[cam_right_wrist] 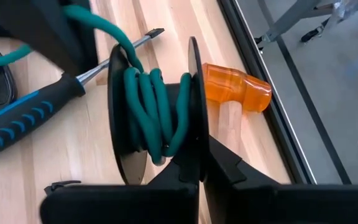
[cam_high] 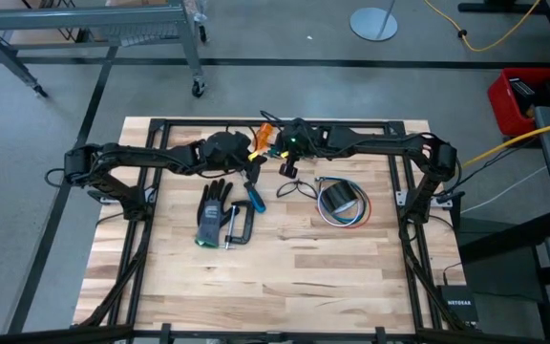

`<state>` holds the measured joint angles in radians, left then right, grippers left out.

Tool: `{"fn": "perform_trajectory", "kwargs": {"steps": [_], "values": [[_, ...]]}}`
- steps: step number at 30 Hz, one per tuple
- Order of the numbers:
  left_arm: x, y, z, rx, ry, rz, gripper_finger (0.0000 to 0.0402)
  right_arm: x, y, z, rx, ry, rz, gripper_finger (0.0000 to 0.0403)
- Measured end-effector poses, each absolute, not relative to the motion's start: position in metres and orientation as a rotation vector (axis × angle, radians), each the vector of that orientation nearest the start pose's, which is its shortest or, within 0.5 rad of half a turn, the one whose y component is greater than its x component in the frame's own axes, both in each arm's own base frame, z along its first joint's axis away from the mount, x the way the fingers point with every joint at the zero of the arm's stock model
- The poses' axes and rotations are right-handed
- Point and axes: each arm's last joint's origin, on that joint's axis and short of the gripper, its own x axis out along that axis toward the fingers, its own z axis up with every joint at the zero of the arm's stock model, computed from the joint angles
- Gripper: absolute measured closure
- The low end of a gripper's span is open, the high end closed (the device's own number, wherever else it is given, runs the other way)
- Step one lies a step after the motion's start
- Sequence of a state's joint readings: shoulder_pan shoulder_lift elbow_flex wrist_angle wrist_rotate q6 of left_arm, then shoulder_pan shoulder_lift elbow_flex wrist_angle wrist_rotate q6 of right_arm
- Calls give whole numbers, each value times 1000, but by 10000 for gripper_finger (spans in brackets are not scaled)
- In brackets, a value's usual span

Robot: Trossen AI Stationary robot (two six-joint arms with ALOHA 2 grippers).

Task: Coil cords
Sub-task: Coil the green wire onto the spool

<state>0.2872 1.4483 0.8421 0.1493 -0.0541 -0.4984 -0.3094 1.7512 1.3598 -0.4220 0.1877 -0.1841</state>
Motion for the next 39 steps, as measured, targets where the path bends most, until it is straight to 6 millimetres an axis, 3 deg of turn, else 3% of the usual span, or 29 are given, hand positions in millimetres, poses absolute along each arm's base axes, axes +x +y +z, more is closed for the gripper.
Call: {"fn": "perform_trajectory", "kwargs": {"steps": [14, 39], "values": [[300, 76, 232, -500, 394, 382, 369, 361, -128, 256, -111, 855, -406, 395], [304, 48, 228, -544, 460, 308, 368, 361, -130, 256, -113, 858, -433, 395]]}}
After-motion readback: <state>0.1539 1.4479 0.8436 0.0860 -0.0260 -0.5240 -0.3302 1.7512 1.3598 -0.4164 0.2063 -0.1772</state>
